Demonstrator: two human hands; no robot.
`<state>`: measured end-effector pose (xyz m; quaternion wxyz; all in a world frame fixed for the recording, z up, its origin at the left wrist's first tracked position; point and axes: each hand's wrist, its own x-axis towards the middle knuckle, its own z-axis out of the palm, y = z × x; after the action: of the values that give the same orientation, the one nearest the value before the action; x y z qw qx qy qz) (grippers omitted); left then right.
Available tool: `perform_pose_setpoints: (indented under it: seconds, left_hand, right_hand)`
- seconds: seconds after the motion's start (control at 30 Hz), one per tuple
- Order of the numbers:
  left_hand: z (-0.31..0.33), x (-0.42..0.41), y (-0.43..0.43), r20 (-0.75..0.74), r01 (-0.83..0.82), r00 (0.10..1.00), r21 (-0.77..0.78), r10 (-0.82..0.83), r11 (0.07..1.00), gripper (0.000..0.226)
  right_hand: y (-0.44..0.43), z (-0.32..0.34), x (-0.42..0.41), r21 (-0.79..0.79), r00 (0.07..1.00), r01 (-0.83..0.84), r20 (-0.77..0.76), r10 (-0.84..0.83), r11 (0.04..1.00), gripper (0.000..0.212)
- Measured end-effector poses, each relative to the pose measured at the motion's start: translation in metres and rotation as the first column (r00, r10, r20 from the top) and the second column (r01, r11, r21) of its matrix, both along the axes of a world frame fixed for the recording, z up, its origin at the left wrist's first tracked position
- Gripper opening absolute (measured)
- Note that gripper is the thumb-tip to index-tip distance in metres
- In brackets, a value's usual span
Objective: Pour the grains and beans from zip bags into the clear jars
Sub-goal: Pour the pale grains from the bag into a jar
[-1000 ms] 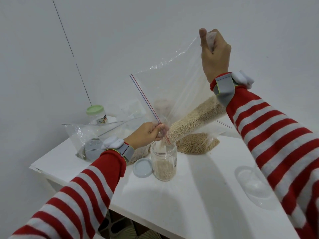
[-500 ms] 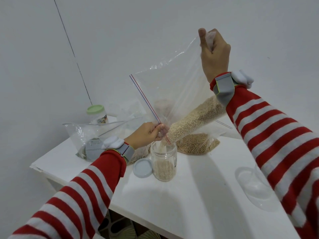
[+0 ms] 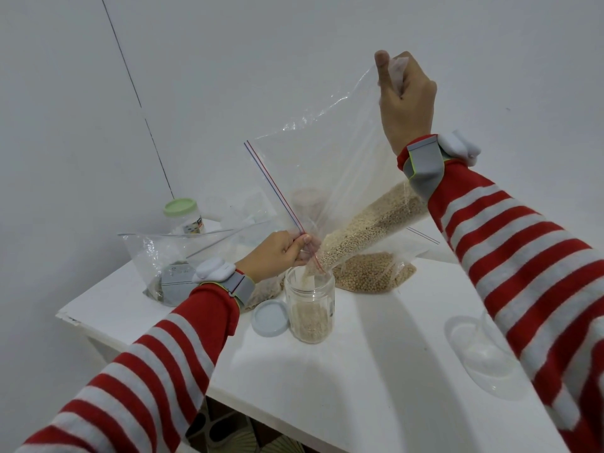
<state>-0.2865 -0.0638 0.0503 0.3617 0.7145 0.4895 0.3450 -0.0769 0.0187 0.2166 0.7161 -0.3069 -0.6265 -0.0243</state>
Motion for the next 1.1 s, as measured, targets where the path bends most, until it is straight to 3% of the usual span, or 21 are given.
perform_pose_setpoints:
  seconds: [0.4,1.1]
  left_hand:
    - [-0.0022,-0.0044,0.0028,-0.052,-0.011,0.999,0.048,0.013,0.999,0.031]
    - [0.0030,-0.0006,-0.0039,0.005,0.007,1.000,0.006,-0.008,1.000,0.030]
  right_hand:
    - [0.0061,-0.0009,0.0002,-0.022,1.000,-0.002,0.003,0.002,1.000,0.046]
    - [0.0032,0.0014,-0.0022,0.004,1.000,-0.014,-0.001,0.014,1.000,0.048]
